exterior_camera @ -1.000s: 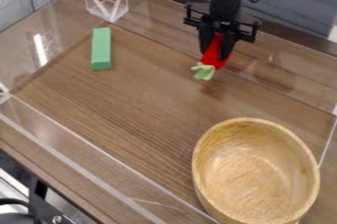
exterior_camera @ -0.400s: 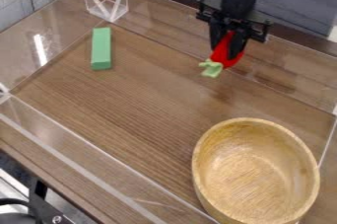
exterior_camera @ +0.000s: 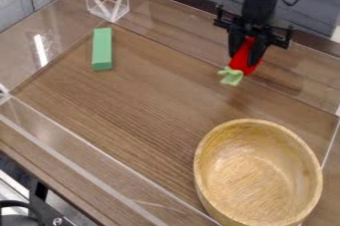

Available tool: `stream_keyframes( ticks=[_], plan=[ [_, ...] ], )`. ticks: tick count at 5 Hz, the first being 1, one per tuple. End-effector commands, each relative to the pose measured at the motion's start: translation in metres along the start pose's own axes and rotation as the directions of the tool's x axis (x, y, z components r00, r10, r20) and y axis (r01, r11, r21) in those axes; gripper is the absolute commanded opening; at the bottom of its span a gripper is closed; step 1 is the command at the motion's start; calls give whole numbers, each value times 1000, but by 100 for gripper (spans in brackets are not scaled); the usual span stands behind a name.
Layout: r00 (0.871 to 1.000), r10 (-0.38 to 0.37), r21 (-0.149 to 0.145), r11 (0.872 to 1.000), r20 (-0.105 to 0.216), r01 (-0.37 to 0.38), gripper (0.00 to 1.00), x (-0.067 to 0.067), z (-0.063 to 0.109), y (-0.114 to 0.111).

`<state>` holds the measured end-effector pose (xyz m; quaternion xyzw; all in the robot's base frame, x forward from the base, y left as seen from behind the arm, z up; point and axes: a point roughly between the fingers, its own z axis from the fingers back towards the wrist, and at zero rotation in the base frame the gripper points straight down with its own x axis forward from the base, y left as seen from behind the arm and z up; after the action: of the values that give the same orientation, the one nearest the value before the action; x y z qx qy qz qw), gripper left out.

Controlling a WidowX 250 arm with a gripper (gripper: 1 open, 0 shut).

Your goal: Move the red object to the right side of the table

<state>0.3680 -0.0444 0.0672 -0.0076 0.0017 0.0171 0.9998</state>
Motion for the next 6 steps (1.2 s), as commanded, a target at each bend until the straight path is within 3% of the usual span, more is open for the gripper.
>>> stream_keyframes(
  ticks=[1,2,3,4,6],
  plan=[
    [994,95,-3,996,53,-95,0,8,19,7],
    [993,119,-4,993,26,-119,0,7,-2,1],
    [999,42,-3,999,6,-42,0,4,-24,-15],
    [999,-33,-3,999,-5,33,100,2,-39,-28],
    [989,-145,-19,989,-17,145,100,-2,-27,-24]
  ],
)
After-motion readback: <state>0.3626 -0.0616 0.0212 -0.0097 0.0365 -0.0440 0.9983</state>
